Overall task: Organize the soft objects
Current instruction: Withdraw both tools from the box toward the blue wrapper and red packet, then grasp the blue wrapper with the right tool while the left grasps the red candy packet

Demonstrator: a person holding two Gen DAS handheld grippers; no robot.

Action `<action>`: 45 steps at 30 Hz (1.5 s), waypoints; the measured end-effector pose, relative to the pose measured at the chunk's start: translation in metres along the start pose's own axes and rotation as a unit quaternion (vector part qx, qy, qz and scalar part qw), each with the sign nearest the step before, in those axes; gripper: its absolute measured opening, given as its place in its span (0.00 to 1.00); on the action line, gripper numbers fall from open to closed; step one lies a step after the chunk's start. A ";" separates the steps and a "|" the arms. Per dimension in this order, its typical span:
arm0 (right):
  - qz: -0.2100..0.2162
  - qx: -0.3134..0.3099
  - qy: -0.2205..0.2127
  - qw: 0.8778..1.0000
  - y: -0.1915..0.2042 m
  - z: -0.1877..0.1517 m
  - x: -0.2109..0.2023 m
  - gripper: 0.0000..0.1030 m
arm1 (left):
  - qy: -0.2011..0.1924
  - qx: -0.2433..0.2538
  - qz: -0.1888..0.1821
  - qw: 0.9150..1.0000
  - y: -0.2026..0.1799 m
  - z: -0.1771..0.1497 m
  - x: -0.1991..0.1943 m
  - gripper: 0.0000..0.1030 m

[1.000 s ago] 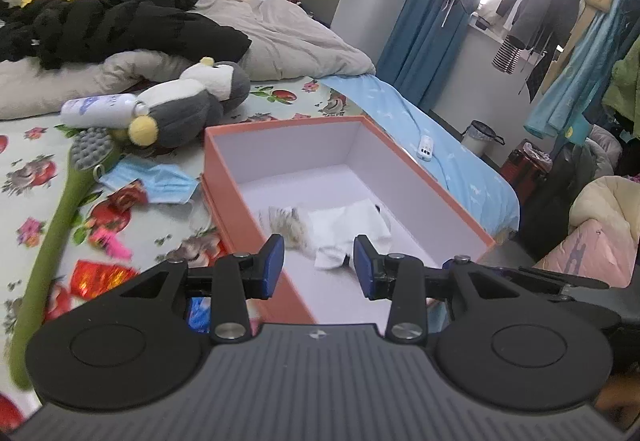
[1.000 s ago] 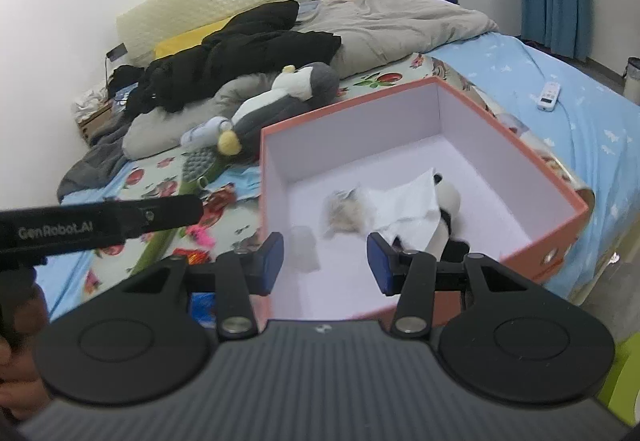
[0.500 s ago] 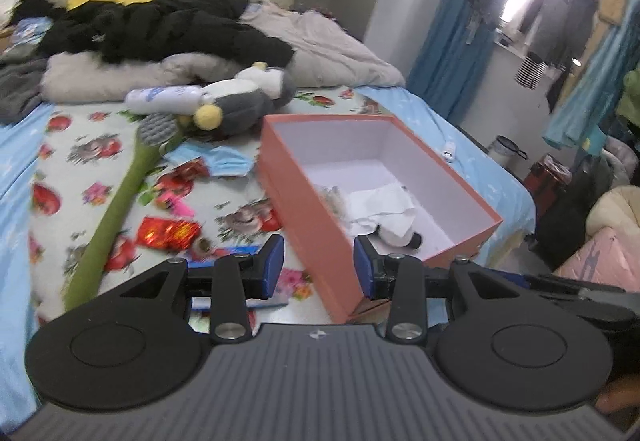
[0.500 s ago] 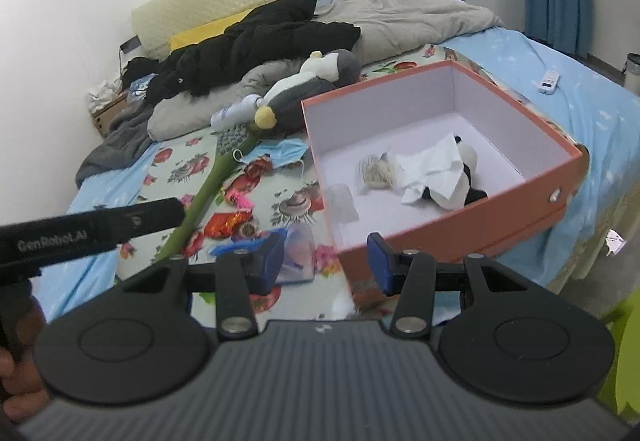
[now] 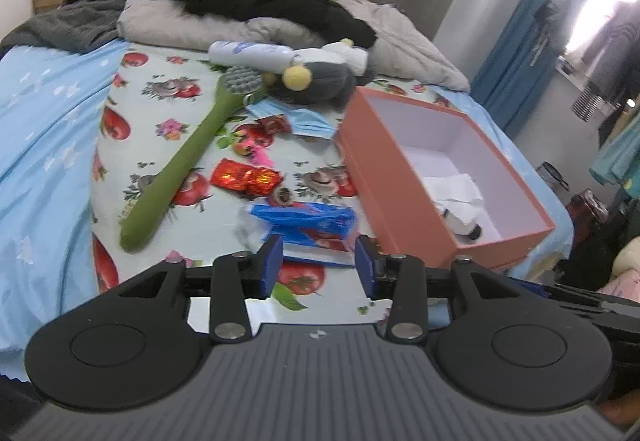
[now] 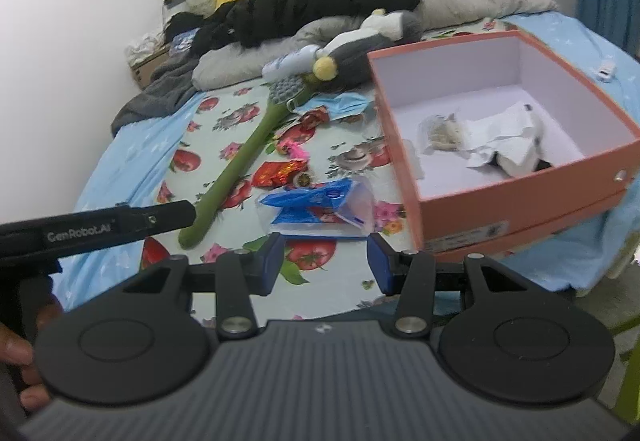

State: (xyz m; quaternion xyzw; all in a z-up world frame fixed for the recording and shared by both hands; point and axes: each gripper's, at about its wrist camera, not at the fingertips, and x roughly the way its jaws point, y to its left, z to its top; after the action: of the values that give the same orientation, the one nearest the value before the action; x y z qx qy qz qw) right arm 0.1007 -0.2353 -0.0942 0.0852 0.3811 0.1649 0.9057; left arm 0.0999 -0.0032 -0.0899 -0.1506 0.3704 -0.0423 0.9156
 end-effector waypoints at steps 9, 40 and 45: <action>0.016 -0.041 0.018 0.999 0.018 0.015 0.051 0.47 | 0.016 -0.033 0.014 0.999 0.043 0.015 0.051 0.49; 0.038 -0.312 0.136 0.940 0.059 0.051 0.213 0.55 | 0.131 -0.437 -0.121 0.881 0.171 0.036 0.267 0.49; 0.033 -0.324 0.155 0.933 0.056 0.045 0.223 0.51 | 0.124 -0.454 -0.124 0.874 0.171 0.037 0.273 0.48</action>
State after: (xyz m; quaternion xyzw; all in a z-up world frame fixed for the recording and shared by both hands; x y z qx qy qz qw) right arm 0.2657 -0.1032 -0.1946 -0.2274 0.4399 0.3201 0.8077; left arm 0.3166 0.1171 -0.2987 -0.5877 0.4381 -0.0011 0.6802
